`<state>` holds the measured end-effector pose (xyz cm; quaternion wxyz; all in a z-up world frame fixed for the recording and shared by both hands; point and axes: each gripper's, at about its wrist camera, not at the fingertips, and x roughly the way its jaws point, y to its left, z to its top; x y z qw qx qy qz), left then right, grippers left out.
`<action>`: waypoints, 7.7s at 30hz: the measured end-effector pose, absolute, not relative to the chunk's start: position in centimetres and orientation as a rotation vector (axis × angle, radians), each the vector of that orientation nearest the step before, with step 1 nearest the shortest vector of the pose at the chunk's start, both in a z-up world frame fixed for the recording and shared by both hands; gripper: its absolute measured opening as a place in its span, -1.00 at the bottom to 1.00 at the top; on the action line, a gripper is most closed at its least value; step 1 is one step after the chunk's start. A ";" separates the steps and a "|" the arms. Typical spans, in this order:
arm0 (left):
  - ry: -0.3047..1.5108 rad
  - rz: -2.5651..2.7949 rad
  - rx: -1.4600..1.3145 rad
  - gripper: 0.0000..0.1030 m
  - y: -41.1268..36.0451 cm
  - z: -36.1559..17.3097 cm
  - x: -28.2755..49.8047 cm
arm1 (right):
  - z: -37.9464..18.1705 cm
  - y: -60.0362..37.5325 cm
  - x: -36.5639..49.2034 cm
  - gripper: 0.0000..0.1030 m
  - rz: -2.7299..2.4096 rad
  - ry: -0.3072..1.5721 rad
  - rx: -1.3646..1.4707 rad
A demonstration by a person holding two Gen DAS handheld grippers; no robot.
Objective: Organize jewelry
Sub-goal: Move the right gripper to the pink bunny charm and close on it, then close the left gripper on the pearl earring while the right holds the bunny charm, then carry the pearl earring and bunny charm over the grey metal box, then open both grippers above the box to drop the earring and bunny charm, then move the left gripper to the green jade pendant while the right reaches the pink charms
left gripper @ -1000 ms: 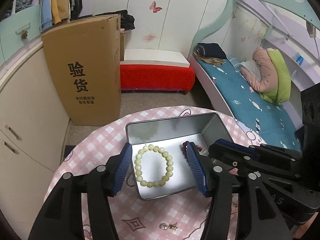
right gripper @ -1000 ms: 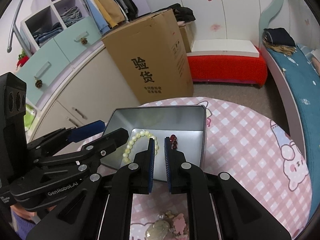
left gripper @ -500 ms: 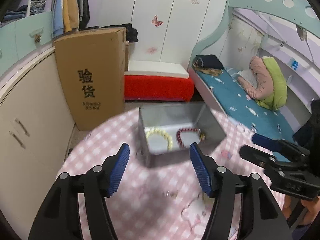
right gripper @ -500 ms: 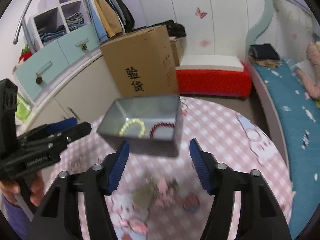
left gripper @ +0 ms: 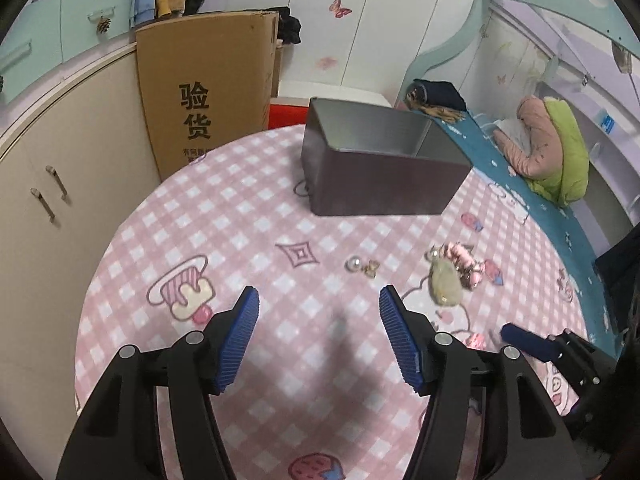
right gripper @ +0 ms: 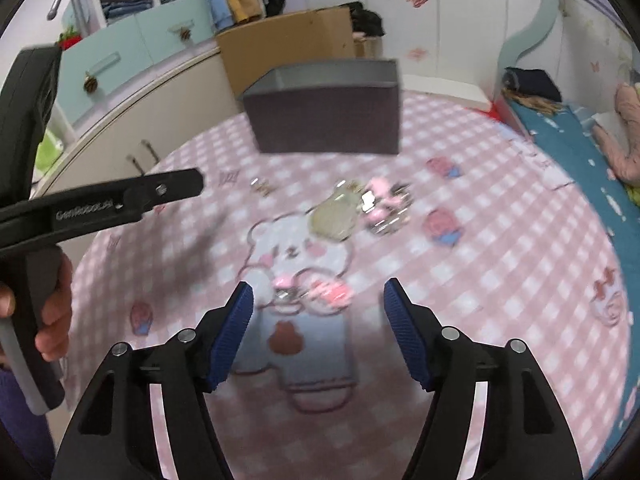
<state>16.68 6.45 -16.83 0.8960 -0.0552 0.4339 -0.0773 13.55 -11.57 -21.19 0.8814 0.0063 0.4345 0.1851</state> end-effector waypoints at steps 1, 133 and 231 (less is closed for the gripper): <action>0.902 -0.161 -0.119 0.17 6.5 -16.9 16.6 | -21.4 -11.1 13.6 0.28 0.380 0.901 -0.001; 0.912 -0.315 -0.199 -1.00 7.9 -18.7 20.8 | -19.7 -17.7 17.5 -0.74 0.340 0.864 0.051; 0.913 -0.256 0.009 0.40 -3.0 -18.3 19.5 | -18.6 -20.7 18.4 0.21 0.241 0.881 0.081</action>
